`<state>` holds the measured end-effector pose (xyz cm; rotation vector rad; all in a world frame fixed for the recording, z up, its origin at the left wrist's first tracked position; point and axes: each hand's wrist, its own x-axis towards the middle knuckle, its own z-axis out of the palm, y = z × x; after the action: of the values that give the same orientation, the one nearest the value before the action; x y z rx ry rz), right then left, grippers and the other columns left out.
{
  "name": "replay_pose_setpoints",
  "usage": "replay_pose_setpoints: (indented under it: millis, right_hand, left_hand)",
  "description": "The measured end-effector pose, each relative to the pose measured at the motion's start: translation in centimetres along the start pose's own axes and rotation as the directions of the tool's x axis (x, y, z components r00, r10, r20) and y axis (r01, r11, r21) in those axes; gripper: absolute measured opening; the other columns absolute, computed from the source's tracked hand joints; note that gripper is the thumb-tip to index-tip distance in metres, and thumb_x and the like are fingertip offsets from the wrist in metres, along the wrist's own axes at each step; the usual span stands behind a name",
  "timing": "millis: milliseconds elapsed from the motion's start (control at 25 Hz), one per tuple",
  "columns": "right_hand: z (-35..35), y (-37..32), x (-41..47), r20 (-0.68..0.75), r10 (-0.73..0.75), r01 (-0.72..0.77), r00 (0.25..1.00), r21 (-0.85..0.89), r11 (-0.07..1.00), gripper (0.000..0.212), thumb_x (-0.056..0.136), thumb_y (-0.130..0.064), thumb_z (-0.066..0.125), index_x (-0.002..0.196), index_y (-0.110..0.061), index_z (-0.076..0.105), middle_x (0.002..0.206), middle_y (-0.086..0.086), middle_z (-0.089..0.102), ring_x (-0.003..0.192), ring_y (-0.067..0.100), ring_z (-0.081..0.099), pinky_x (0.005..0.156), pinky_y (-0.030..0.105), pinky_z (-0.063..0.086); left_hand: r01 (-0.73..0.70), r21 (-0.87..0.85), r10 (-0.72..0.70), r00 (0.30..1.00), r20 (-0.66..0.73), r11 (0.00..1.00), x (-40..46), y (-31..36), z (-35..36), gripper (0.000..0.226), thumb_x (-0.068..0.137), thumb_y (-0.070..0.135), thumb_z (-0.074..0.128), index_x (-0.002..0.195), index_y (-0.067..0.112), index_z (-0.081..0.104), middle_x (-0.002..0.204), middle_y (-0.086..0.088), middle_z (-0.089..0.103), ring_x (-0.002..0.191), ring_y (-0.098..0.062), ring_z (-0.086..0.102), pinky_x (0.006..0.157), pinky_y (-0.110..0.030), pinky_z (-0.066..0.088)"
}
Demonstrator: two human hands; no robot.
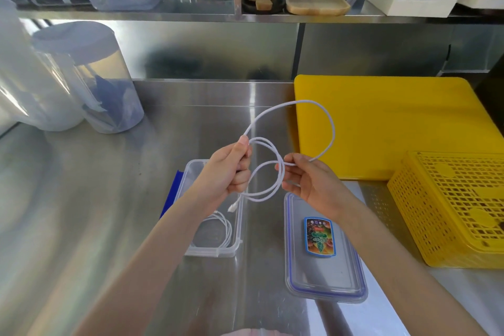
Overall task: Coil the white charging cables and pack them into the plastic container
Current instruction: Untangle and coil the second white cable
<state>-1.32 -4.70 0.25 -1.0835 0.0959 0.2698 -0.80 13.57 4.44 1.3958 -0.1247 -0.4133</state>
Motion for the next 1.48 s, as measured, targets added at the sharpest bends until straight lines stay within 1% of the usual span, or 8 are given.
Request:
replay_pose_setpoints:
  millis: [160,360,560,800,960,1120,1320,1480]
  right_hand:
    - [0.7,-0.5,-1.3,0.037,0.023,-0.023,0.999,-0.012,1.000,0.019,0.093,-0.009,0.038,0.087,-0.013,0.056,0.061,-0.004,0.067,0.061,0.008,0.064,0.060,0.021,0.056]
    - [2.0,-0.1,-2.6,0.234,0.108,-0.164,0.966,0.233,0.959,0.012,0.082,-0.016,0.046,0.089,-0.011,0.055,0.052,-0.004,0.051,0.053,0.007,0.047,0.071,0.024,0.041]
    - [2.7,0.5,-2.5,0.153,0.081,-0.141,0.985,0.434,0.890,0.031,0.083,-0.031,0.045,0.097,-0.007,0.059,0.047,-0.004,0.042,0.055,0.009,0.041,0.076,0.026,0.039]
    - [2.3,0.3,-2.5,0.138,0.042,-0.024,0.990,-0.129,0.991,0.026,0.085,-0.009,0.053,0.109,-0.017,0.054,0.056,-0.007,0.055,0.057,0.004,0.057,0.067,0.018,0.051]
    - [1.5,0.5,-2.7,0.010,0.015,-0.008,1.000,-0.478,0.878,0.025,0.093,-0.012,0.043,0.115,-0.009,0.054,0.101,0.002,0.065,0.090,0.008,0.064,0.072,0.011,0.053]
    - [1.0,0.2,-3.2,0.013,-0.039,0.038,0.999,-0.631,0.775,0.030,0.096,-0.011,0.031,0.110,0.000,0.056,0.097,0.013,0.066,0.085,0.017,0.065,0.070,0.015,0.053]
    - [-2.3,-1.6,-3.6,-0.183,-0.132,0.089,0.974,-0.227,0.970,0.033,0.096,-0.013,0.031,0.077,-0.011,0.058,0.052,-0.007,0.050,0.037,0.002,0.041,0.037,0.014,0.042]
    - [-5.9,-3.0,-3.9,-0.304,-0.174,0.163,0.937,-0.061,0.985,0.029,0.095,-0.015,0.030,0.078,-0.013,0.053,0.042,-0.010,0.045,0.030,0.002,0.028,0.027,0.011,0.023]
  left_hand:
    - [-0.008,0.162,0.015,0.999,-0.044,0.987,-0.1,-0.5,1.1,0.036,0.096,0.035,0.031,0.066,0.017,0.036,0.038,0.012,0.027,0.032,-0.002,0.022,0.033,-0.013,0.023]
    - [0.021,0.214,-0.003,0.997,-0.083,0.977,-0.1,-1.2,3.0,0.037,0.097,0.035,0.030,0.065,0.016,0.036,0.037,0.012,0.026,0.031,-0.002,0.021,0.033,-0.013,0.022]
    - [-0.016,0.210,0.047,0.988,-0.144,0.978,0.4,-1.1,3.5,0.035,0.098,0.031,0.030,0.067,0.015,0.037,0.038,0.012,0.026,0.030,-0.002,0.024,0.034,-0.013,0.024]
    - [-0.007,0.177,0.039,0.983,-0.181,0.984,0.4,-1.9,2.6,0.036,0.097,0.034,0.031,0.066,0.017,0.039,0.037,0.013,0.028,0.033,-0.003,0.025,0.035,-0.014,0.025]
    - [-0.027,0.129,0.049,0.983,-0.175,0.991,0.6,-1.9,2.0,0.037,0.097,0.033,0.031,0.064,0.018,0.037,0.038,0.013,0.027,0.033,-0.003,0.023,0.035,-0.013,0.024]
    - [-0.047,0.066,0.061,0.973,-0.220,0.997,1.1,-1.8,0.9,0.036,0.097,0.032,0.033,0.063,0.019,0.036,0.037,0.012,0.026,0.033,-0.002,0.022,0.033,-0.013,0.023]
    - [-0.102,-0.084,0.064,0.926,-0.373,0.991,1.6,-1.3,-3.2,0.035,0.097,0.032,0.036,0.064,0.019,0.038,0.035,0.013,0.027,0.031,-0.002,0.020,0.031,-0.013,0.020]
    - [-0.097,0.013,0.094,0.902,-0.421,0.995,1.7,-1.6,-5.1,0.035,0.095,0.034,0.039,0.064,0.018,0.041,0.035,0.014,0.026,0.031,-0.002,0.021,0.031,-0.012,0.021]
